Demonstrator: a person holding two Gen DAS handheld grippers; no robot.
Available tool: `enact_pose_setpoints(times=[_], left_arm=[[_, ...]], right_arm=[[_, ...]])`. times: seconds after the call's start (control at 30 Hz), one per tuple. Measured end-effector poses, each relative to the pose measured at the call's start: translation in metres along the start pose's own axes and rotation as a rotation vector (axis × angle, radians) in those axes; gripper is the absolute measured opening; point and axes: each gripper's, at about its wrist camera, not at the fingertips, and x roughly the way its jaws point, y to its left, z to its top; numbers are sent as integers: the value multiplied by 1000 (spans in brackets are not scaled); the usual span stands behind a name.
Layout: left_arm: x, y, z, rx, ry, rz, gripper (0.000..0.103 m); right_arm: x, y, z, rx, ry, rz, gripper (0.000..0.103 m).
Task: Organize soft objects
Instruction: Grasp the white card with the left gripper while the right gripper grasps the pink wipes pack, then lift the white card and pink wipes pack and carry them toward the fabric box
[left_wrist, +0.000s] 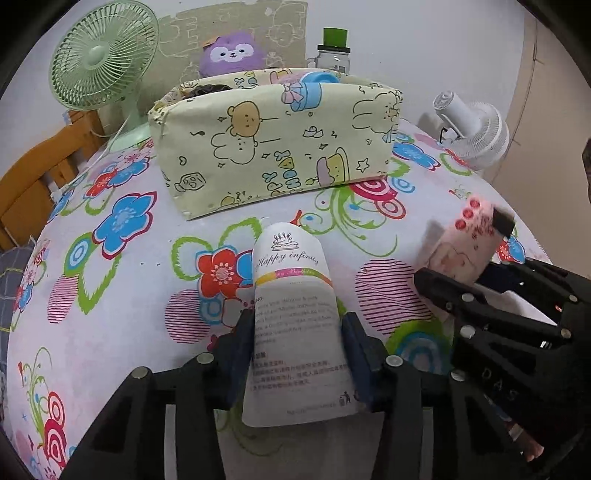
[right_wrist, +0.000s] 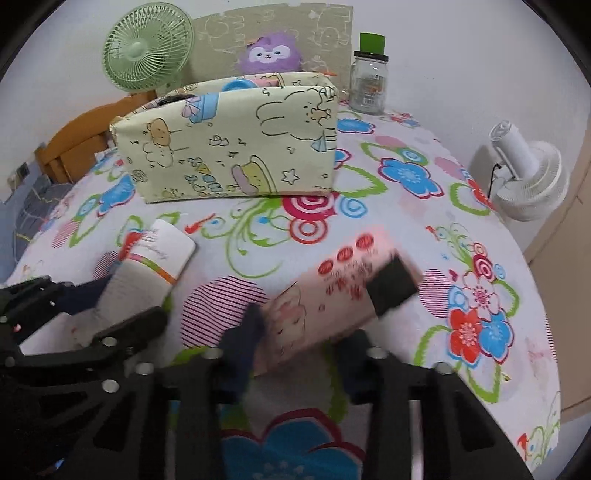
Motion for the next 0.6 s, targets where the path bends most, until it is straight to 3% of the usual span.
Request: enact_pose_setpoints(times=[0.1, 0.2, 0.6], left_arm=[[-1, -2, 0, 12, 6, -18, 46], [-5, -10, 1, 32, -3, -28, 46], [-25, -16, 13, 31, -40, -14, 46]], right_arm=[[-1, -1, 2, 27, 11, 50, 20], [-5, 2, 5, 23, 1, 44, 13], [-31, 4, 17, 21, -40, 9, 12]])
